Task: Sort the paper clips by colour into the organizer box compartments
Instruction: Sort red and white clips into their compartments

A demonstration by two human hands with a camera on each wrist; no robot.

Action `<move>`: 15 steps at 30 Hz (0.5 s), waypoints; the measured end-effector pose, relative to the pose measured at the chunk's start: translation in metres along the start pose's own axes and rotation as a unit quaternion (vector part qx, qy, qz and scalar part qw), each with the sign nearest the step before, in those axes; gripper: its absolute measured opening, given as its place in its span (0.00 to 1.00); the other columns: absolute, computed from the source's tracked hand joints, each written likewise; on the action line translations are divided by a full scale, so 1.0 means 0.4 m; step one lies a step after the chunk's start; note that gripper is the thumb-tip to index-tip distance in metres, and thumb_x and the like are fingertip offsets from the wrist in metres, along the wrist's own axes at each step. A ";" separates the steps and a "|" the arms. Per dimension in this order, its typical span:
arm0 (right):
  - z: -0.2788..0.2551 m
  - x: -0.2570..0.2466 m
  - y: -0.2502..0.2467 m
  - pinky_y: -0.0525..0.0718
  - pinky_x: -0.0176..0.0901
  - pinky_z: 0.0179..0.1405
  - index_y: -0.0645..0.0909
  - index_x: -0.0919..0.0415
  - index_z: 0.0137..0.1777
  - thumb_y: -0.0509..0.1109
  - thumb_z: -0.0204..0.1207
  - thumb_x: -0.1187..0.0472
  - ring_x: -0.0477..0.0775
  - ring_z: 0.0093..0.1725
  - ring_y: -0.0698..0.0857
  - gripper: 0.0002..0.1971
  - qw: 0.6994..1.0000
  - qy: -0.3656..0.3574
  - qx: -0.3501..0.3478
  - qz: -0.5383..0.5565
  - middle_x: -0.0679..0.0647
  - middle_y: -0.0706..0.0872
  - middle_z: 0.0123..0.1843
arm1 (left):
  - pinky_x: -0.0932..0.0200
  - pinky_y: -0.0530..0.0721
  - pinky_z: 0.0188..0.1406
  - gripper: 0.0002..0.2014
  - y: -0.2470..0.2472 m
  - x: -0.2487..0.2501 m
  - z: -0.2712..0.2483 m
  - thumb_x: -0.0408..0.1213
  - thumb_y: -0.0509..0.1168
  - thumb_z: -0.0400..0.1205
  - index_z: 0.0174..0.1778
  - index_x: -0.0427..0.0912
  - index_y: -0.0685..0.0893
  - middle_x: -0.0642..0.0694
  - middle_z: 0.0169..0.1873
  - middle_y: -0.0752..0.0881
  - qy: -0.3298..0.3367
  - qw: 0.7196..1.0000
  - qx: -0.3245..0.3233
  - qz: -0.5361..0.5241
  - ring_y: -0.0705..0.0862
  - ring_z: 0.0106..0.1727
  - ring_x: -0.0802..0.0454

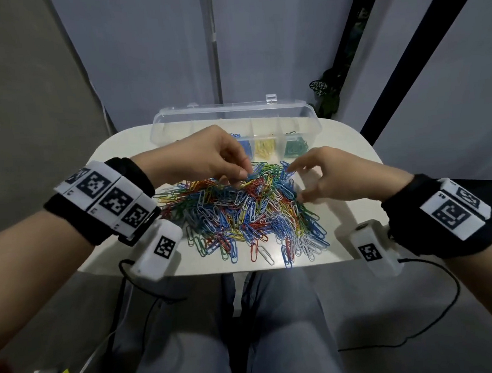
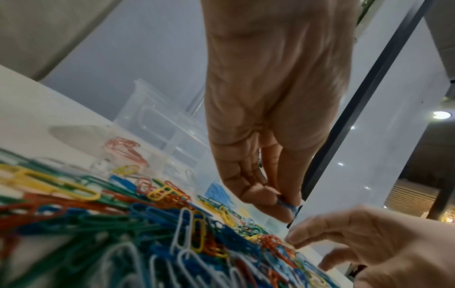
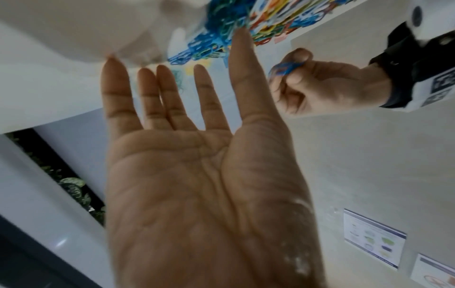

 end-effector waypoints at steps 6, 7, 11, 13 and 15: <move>0.011 0.023 -0.016 0.71 0.42 0.69 0.73 0.47 0.76 0.82 0.67 0.50 0.53 0.73 0.73 0.37 0.997 0.025 -0.048 -0.055 0.48 0.74 0.76 | 0.49 0.90 0.48 0.13 -0.016 -0.016 -0.011 0.21 0.75 0.72 0.51 0.34 0.88 0.40 0.37 0.90 0.005 0.998 0.028 0.054 0.91 0.37 0.48; 0.010 0.021 -0.015 0.71 0.42 0.68 0.72 0.47 0.77 0.82 0.66 0.49 0.53 0.72 0.73 0.38 0.996 0.021 -0.055 -0.065 0.49 0.73 0.75 | 0.53 0.90 0.47 0.15 -0.020 -0.017 -0.013 0.22 0.77 0.71 0.52 0.36 0.89 0.41 0.38 0.91 0.006 0.997 0.036 0.070 0.90 0.37 0.51; 0.012 0.014 0.002 0.73 0.44 0.66 0.68 0.47 0.80 0.83 0.63 0.48 0.56 0.68 0.73 0.44 0.992 0.010 -0.073 -0.098 0.52 0.71 0.72 | 0.66 0.86 0.42 0.16 -0.038 -0.026 -0.021 0.26 0.80 0.68 0.50 0.43 0.91 0.49 0.38 0.91 0.014 0.985 0.070 0.159 0.88 0.36 0.63; 0.012 0.013 0.004 0.73 0.44 0.65 0.67 0.46 0.80 0.83 0.64 0.48 0.57 0.67 0.74 0.44 0.992 0.010 -0.079 -0.099 0.53 0.70 0.72 | 0.67 0.84 0.42 0.13 -0.047 -0.034 -0.029 0.26 0.79 0.69 0.46 0.43 0.91 0.51 0.36 0.91 0.020 0.978 0.079 0.194 0.88 0.38 0.63; 0.011 0.010 0.005 0.73 0.46 0.67 0.67 0.45 0.80 0.82 0.66 0.50 0.58 0.69 0.74 0.42 0.991 -0.001 -0.085 -0.100 0.53 0.70 0.73 | 0.67 0.83 0.42 0.10 -0.054 -0.045 -0.037 0.26 0.78 0.70 0.42 0.45 0.91 0.51 0.36 0.91 0.023 0.973 0.078 0.215 0.87 0.38 0.61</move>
Point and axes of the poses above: each hand's wrist, its own z-axis towards the middle knuckle, its own y-axis out of the palm, x = y × z, the point moved 1 cm from there along z, towards the middle knuckle
